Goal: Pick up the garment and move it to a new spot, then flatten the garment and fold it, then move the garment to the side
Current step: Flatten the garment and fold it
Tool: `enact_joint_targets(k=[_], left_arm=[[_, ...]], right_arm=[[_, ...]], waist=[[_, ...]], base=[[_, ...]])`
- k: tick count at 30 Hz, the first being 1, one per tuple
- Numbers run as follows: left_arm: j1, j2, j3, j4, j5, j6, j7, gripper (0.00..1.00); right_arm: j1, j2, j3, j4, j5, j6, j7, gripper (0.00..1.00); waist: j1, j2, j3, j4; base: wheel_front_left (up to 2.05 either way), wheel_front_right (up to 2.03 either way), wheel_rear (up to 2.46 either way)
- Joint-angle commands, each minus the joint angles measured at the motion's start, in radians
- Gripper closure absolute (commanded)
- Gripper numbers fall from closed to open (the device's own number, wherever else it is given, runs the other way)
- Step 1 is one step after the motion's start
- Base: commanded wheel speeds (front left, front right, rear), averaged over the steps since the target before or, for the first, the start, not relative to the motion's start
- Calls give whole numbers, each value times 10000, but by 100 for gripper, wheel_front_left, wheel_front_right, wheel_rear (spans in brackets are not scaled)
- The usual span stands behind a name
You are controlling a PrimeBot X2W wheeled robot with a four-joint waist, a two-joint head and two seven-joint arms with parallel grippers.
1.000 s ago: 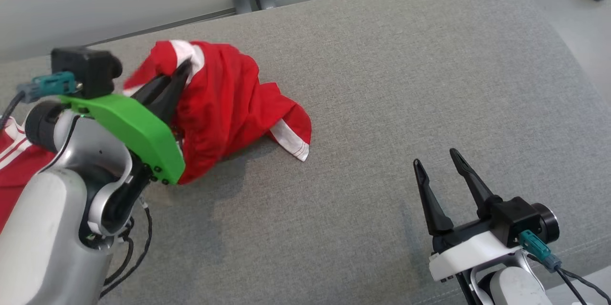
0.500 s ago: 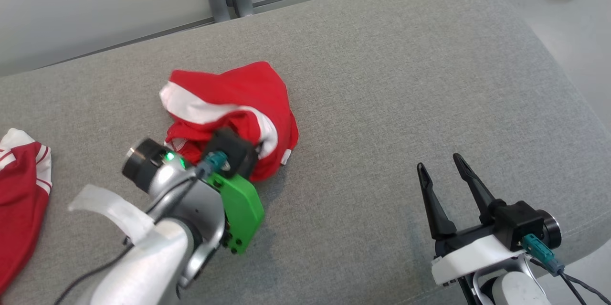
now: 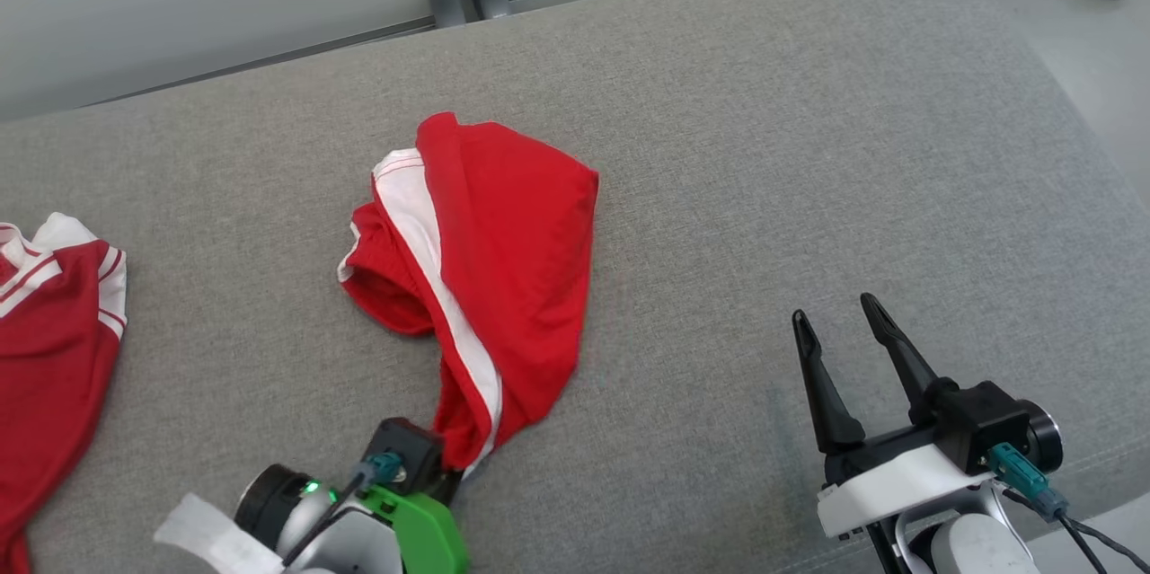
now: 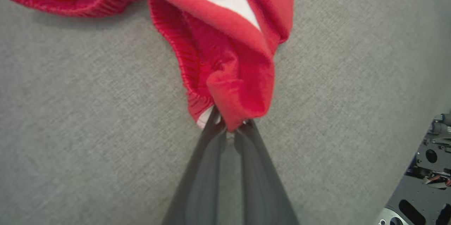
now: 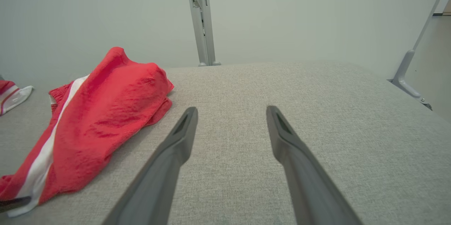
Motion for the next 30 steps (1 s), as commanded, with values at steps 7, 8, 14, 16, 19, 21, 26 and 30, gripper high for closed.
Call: enact_joint_targets(k=[7,8,14,16,19,21,26,30], left_arm=[[908,709,1180,-656,-872,707,-471,56],[1020,635,1300,-831,-1149,730,-451,35],[1432,1050,2541,-1823,-2560,1436,585,0],[1357,1208,2786,-1977,-2639,1554,675,0],[696,1353,3589,-2464,-2690,1945,411,0],[383,1230,3732,-2516,-2972,1895,561,0],[-1266,645,3548,-1901,-3219,1625,880,0],[-2428,41,3099,-805,-3275,1253,1097,0]], right_arm=[[134,-11,-43,54,-142,-3,-30,0],[144,-9,-16,69,-147,-1,-30,0],[46,-12,124,122,-157,-3,-30,0],[23,-10,127,108,-165,-3,-30,0],[-32,-10,120,95,-220,-3,-30,0],[-90,-13,178,113,-236,-3,-30,0],[-318,-13,347,117,-223,-3,-30,0],[-436,-15,381,137,-242,-3,-30,0]], waist=[[0,72,-108,307],[0,72,-120,331],[0,72,-167,279],[0,72,-141,264],[0,72,-54,232],[0,72,12,170],[0,72,268,-188],[0,72,486,-463]], base=[[0,0,0],[0,0,0],[0,0,0],[0,0,0],[0,0,0],[0,0,0],[0,0,0],[0,0,0]])
